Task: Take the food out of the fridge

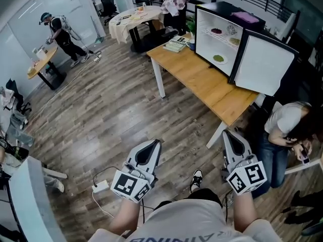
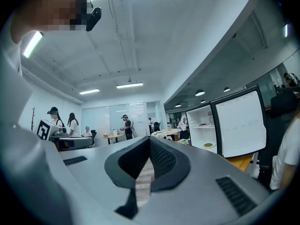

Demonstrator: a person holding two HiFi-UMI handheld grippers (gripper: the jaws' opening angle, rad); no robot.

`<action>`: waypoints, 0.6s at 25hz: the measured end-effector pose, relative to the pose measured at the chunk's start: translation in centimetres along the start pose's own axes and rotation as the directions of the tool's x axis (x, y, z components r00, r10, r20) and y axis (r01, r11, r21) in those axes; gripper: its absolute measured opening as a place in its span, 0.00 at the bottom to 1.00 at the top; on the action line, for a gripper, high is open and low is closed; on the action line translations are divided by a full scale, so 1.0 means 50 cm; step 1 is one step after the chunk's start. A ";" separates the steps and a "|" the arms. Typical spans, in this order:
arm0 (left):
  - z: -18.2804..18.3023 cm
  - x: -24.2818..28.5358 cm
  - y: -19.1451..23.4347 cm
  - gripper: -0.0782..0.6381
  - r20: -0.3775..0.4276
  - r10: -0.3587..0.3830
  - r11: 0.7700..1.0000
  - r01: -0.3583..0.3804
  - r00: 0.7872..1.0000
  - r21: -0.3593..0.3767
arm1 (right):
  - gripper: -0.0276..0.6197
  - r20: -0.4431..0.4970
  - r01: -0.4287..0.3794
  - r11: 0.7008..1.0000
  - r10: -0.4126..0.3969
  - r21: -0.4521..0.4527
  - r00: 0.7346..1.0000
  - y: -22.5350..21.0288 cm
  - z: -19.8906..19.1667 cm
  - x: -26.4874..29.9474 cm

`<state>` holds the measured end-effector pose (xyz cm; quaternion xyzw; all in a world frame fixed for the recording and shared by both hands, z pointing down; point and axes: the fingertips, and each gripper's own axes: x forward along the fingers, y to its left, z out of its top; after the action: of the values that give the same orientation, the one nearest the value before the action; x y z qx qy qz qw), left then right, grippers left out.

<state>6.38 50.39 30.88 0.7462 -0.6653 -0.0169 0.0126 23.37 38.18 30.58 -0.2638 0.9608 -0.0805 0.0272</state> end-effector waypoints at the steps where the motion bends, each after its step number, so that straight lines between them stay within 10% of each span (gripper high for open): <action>1: 0.003 0.023 0.004 0.12 -0.001 -0.005 1.000 0.005 1.000 0.005 | 0.07 0.003 0.003 1.000 -0.003 0.002 1.000 -0.018 0.004 0.012; 15: 0.028 0.386 0.008 0.12 -0.015 -0.050 0.998 0.050 0.999 0.029 | 0.07 0.006 0.082 0.997 -0.081 -0.009 0.997 -0.358 0.070 0.136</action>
<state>8.14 31.18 29.36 0.7628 -0.6466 -0.0022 0.0061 26.85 19.04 30.08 -0.3031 0.9496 -0.0763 0.0252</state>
